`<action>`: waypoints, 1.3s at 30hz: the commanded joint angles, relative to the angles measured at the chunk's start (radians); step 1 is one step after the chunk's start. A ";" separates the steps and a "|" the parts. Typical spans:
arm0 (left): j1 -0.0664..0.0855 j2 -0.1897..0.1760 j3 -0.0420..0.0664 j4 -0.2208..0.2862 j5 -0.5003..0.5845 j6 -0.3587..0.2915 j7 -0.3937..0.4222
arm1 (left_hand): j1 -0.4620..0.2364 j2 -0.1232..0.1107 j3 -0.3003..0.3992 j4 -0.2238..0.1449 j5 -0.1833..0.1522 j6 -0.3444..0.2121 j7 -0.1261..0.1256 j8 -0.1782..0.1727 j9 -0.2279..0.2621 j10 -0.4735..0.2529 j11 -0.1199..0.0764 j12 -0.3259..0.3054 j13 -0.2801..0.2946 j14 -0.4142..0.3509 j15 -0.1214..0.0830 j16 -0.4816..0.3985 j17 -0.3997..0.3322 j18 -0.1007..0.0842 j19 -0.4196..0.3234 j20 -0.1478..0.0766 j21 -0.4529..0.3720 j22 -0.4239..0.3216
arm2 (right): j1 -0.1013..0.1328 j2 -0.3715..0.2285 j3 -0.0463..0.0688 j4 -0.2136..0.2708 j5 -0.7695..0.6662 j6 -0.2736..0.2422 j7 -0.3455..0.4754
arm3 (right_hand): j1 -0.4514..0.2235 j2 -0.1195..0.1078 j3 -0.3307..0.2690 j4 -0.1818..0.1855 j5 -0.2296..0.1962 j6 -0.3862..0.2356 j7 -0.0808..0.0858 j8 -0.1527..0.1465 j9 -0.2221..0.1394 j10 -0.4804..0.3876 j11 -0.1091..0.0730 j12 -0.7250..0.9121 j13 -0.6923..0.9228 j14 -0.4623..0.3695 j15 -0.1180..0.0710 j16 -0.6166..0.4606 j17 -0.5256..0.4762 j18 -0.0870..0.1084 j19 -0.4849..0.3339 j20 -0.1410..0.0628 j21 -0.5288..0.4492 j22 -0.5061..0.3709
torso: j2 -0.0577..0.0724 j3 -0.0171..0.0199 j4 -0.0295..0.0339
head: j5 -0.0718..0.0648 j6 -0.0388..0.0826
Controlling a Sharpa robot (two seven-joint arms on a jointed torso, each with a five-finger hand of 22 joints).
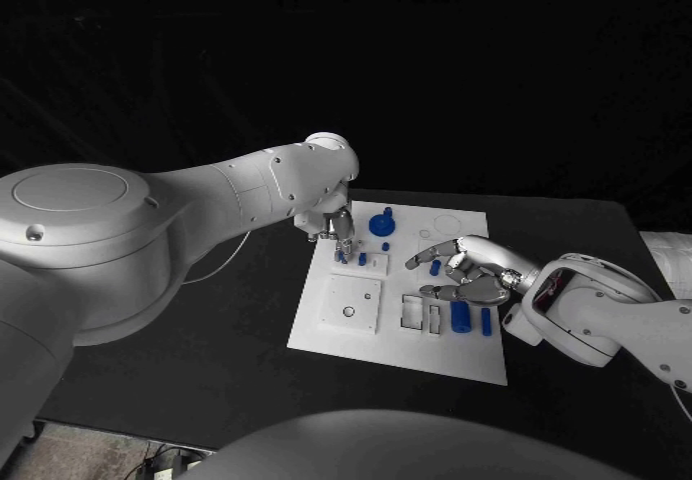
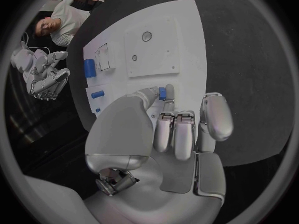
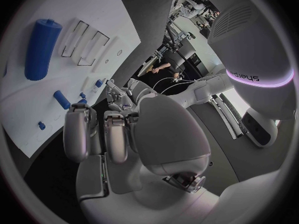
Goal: Assemble the parts on the task board
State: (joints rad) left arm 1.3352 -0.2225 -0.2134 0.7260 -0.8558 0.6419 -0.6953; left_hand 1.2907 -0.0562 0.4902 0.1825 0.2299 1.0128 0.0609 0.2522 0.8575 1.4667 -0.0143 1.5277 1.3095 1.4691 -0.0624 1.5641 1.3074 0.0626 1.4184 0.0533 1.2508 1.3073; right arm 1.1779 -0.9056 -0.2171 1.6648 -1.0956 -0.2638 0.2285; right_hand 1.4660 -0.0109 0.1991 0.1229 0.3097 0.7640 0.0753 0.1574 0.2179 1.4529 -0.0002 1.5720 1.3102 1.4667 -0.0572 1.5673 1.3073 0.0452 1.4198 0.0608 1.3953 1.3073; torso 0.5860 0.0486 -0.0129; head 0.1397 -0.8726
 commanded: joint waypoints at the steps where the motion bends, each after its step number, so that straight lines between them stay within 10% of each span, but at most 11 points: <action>1: -0.001 0.006 0.002 -0.003 -0.023 0.022 -0.110 | 0.014 0.002 0.012 -0.022 0.004 0.002 -0.003 -0.003 -0.002 0.036 0.006 -0.005 0.203 0.094 0.007 -0.003 0.255 0.006 -0.008 0.002 -0.007 0.171 | -0.001 0.000 0.000 -0.001 -0.009 0.018 -0.002 | -0.004 -0.003 0.004 0.001 -0.002 0.005 -0.001 0.002 0.002 0.118 -0.005 -0.001 0.261 0.104 0.007 0.003 0.264 0.005 -0.005 0.003 -0.003 0.196 | -0.001 0.0000 -0.0004 | 0.000 0.000; 39: -0.012 0.043 0.002 -0.034 -0.098 0.066 -0.118 | 0.022 0.002 -0.001 -0.056 -0.003 0.008 0.000 -0.016 -0.017 0.023 0.009 -0.014 0.193 0.091 0.010 -0.008 0.251 0.009 -0.016 0.005 -0.019 0.169 | -0.004 -0.008 0.000 0.000 -0.009 0.029 -0.011 | -0.004 -0.003 0.004 0.001 -0.002 0.005 -0.001 0.002 0.002 0.118 -0.005 -0.001 0.261 0.104 0.007 0.003 0.264 0.005 -0.005 0.003 -0.003 0.196 | -0.001 0.0001 -0.0004 | 0.004 0.000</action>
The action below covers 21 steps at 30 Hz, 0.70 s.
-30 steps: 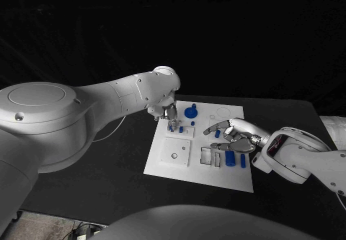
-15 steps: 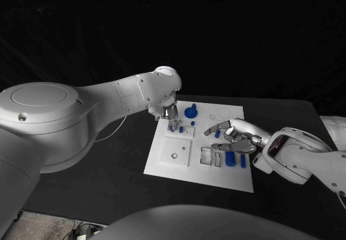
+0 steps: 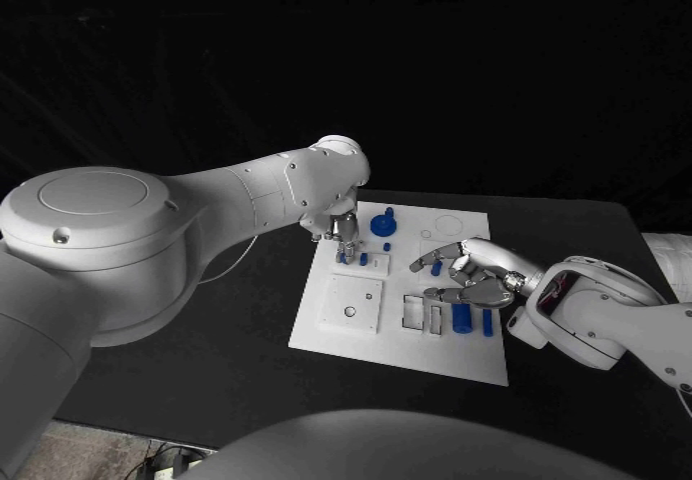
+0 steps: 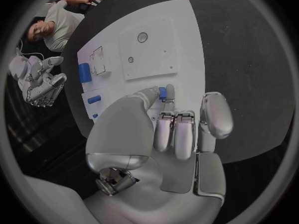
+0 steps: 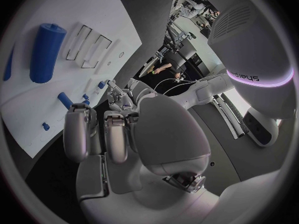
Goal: Assemble the parts on the task board
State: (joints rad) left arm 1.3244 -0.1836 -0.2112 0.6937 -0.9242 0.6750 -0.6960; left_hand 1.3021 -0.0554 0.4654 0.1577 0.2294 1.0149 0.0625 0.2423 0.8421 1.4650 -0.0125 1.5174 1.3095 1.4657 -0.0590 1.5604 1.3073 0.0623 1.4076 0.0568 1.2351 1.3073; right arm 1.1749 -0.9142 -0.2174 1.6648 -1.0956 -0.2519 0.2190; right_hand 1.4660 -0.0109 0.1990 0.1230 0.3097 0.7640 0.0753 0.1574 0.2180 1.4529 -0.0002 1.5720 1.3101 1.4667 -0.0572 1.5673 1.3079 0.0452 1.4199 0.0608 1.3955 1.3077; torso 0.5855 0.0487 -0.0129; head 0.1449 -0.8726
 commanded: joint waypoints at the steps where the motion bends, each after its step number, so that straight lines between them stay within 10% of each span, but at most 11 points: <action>1: -0.001 0.004 0.000 -0.001 -0.032 0.034 -0.118 | 0.011 0.001 0.024 -0.032 -0.003 0.006 -0.002 -0.007 -0.002 0.026 0.007 -0.003 0.194 0.095 0.007 -0.004 0.252 0.009 -0.005 0.001 -0.003 0.169 | -0.001 0.001 0.000 0.000 -0.009 0.018 -0.002 | -0.004 -0.003 0.004 0.001 -0.002 0.005 -0.001 0.002 0.001 0.118 -0.005 -0.001 0.261 0.104 0.007 0.003 0.263 0.005 -0.005 0.003 -0.003 0.196 | -0.001 0.0001 -0.0004 | 0.000 0.000; 21: -0.002 0.005 0.001 0.009 -0.054 -0.013 -0.092 | 0.002 0.007 0.016 -0.034 -0.009 0.014 -0.001 -0.011 -0.007 0.029 0.008 -0.001 0.196 0.097 0.008 -0.001 0.254 0.008 -0.003 0.003 0.001 0.170 | -0.001 0.003 0.000 -0.004 -0.008 0.030 -0.012 | -0.004 -0.002 0.005 0.001 -0.002 0.005 -0.001 0.002 0.001 0.118 -0.005 -0.001 0.261 0.104 0.007 0.003 0.263 0.006 -0.006 0.003 -0.004 0.196 | 0.000 -0.0001 -0.0001 | 0.006 0.000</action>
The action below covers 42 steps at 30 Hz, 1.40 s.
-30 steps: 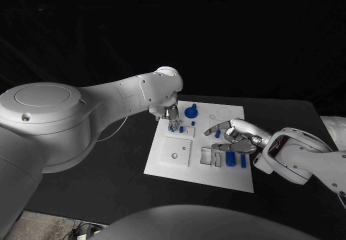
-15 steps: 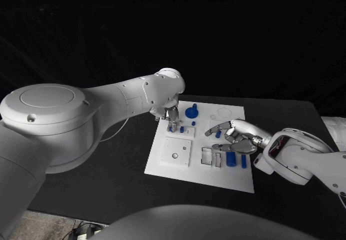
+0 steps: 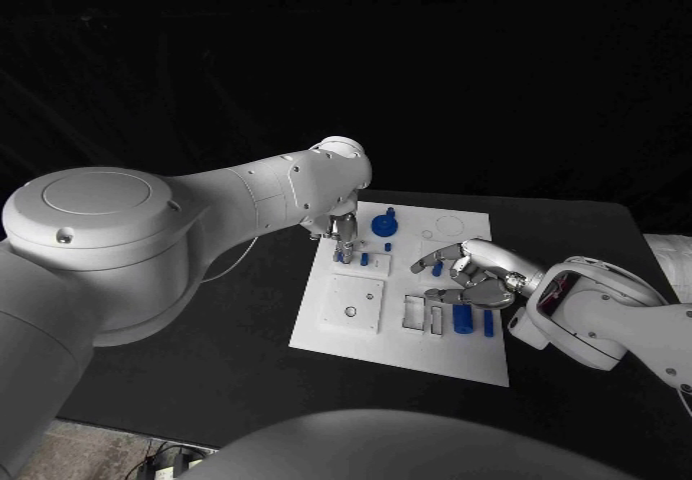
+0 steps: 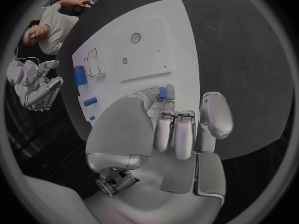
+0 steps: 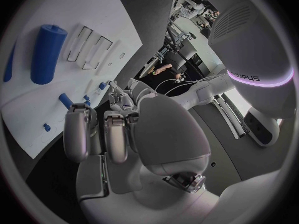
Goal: Assemble the parts on the task board
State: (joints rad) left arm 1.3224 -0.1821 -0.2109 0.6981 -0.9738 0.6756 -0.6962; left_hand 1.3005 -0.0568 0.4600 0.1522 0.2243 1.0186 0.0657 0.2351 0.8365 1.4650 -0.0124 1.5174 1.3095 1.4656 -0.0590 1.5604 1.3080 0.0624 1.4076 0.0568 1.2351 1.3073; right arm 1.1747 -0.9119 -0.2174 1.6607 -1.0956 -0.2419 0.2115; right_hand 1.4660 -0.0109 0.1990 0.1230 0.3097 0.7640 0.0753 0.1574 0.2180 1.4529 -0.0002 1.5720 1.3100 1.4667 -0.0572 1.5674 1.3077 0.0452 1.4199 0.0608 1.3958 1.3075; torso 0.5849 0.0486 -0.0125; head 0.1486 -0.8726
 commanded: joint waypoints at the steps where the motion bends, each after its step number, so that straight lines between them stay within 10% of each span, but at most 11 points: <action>1: 0.000 0.004 0.001 0.006 -0.003 -0.015 -0.092 | 0.004 0.009 0.022 -0.029 -0.004 0.010 -0.004 -0.004 -0.001 0.029 0.008 -0.002 0.196 0.097 0.008 -0.001 0.253 0.008 -0.003 0.003 0.001 0.170 | -0.001 0.001 0.000 0.000 -0.008 0.020 -0.005 | -0.004 -0.002 0.005 0.001 -0.002 0.005 -0.001 0.002 0.001 0.118 -0.005 -0.001 0.261 0.104 0.007 0.003 0.263 0.006 -0.006 0.003 -0.004 0.196 | 0.000 0.0002 -0.0005 | 0.002 0.000; 42: -0.025 0.018 0.001 -0.017 0.004 -0.017 -0.084 | -0.008 0.010 0.010 -0.028 -0.010 0.010 -0.004 -0.011 -0.007 0.023 0.008 -0.006 0.191 0.093 0.009 -0.006 0.250 0.009 -0.006 0.004 -0.005 0.168 | -0.006 0.000 0.000 0.001 -0.008 0.026 -0.012 | -0.006 -0.001 0.006 0.002 -0.003 0.008 -0.001 0.002 0.002 0.118 -0.005 -0.001 0.261 0.104 0.007 0.003 0.263 0.006 -0.007 0.003 -0.006 0.195 | 0.000 0.0002 -0.0008 | -0.002 0.000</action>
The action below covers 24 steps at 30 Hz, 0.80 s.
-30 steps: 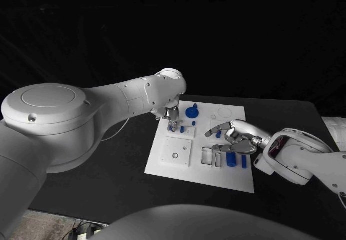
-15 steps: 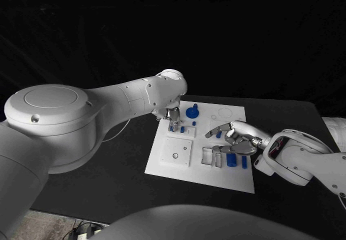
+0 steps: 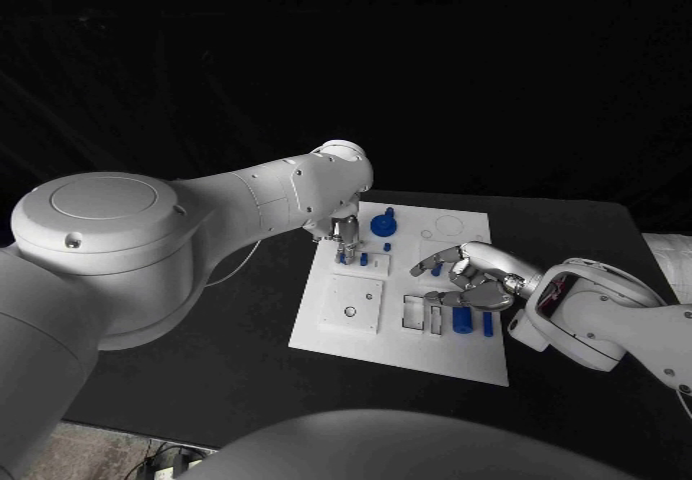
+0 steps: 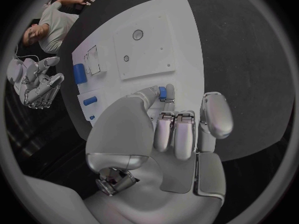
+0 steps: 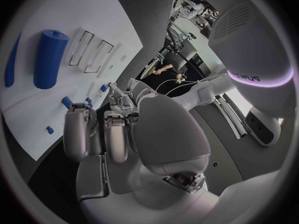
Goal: Assemble the parts on the task board
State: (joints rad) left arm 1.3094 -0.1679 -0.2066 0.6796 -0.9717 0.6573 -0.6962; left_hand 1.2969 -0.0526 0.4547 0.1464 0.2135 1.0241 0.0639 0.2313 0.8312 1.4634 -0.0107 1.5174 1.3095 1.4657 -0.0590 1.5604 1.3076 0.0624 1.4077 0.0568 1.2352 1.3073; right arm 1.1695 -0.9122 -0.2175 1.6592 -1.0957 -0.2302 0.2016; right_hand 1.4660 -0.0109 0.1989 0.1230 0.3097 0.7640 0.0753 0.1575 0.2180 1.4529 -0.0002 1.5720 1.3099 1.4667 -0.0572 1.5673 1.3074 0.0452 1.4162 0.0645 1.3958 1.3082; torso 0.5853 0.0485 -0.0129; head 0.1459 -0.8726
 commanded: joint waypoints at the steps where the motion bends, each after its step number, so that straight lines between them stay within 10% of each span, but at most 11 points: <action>1: -0.012 0.004 -0.003 0.001 0.001 0.001 -0.084 | -0.006 0.007 0.013 -0.022 0.000 0.005 -0.003 -0.008 -0.003 0.025 0.007 -0.006 0.191 0.093 0.009 -0.006 0.250 0.009 -0.007 0.004 -0.005 0.168 | -0.001 0.000 0.000 0.002 -0.008 0.014 -0.002 | -0.006 -0.001 0.006 0.002 -0.003 0.008 -0.001 0.002 0.002 0.118 -0.005 -0.001 0.261 0.104 0.007 0.003 0.263 0.006 -0.003 0.000 -0.006 0.195 | 0.000 0.0002 -0.0004 | 0.001 0.000; 13: -0.013 0.003 -0.003 -0.002 -0.017 0.002 -0.084 | -0.100 0.007 -0.090 0.029 -0.066 -0.027 0.015 -0.074 -0.055 0.016 0.022 -0.010 0.186 0.090 0.021 -0.009 0.247 0.010 -0.013 0.015 -0.017 0.166 | -0.002 -0.001 0.000 0.002 -0.008 0.018 -0.003 | -0.006 -0.001 0.006 0.002 -0.003 0.008 -0.001 0.002 0.002 0.118 -0.005 -0.001 0.261 0.104 0.007 0.003 0.263 0.006 -0.003 0.000 -0.006 0.195 | 0.000 0.0002 0.0000 | 0.002 0.000; 24: -0.014 0.000 -0.004 0.001 -0.040 0.003 -0.092 | -0.095 0.014 -0.105 0.022 -0.060 -0.023 0.016 -0.083 -0.065 0.014 0.023 -0.011 0.185 0.088 0.023 -0.011 0.245 0.011 -0.013 0.017 -0.018 0.166 | -0.005 0.000 0.000 -0.001 -0.008 0.019 -0.003 | -0.006 -0.001 0.006 0.002 -0.003 0.008 -0.001 0.002 0.002 0.118 -0.005 -0.001 0.261 0.104 0.007 0.003 0.263 0.006 -0.003 0.000 -0.006 0.195 | -0.001 0.0004 0.0004 | 0.002 0.000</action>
State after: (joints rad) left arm 1.3035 -0.1672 -0.2073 0.6794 -0.9909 0.6544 -0.6963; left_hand 1.2020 -0.0474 0.3519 0.1694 0.1486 0.9937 0.0803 0.1487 0.7674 1.4633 0.0070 1.5124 1.3095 1.4672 -0.0427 1.5536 1.3075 0.0624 1.3968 0.0676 1.2198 1.3073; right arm 1.1659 -0.9127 -0.2174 1.6581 -1.0957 -0.2265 0.1985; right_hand 1.4660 -0.0109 0.1990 0.1230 0.3097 0.7640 0.0753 0.1575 0.2180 1.4529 -0.0002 1.5720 1.3104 1.4667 -0.0572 1.5674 1.3073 0.0452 1.4162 0.0645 1.3958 1.3079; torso 0.5848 0.0487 -0.0129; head 0.1480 -0.8726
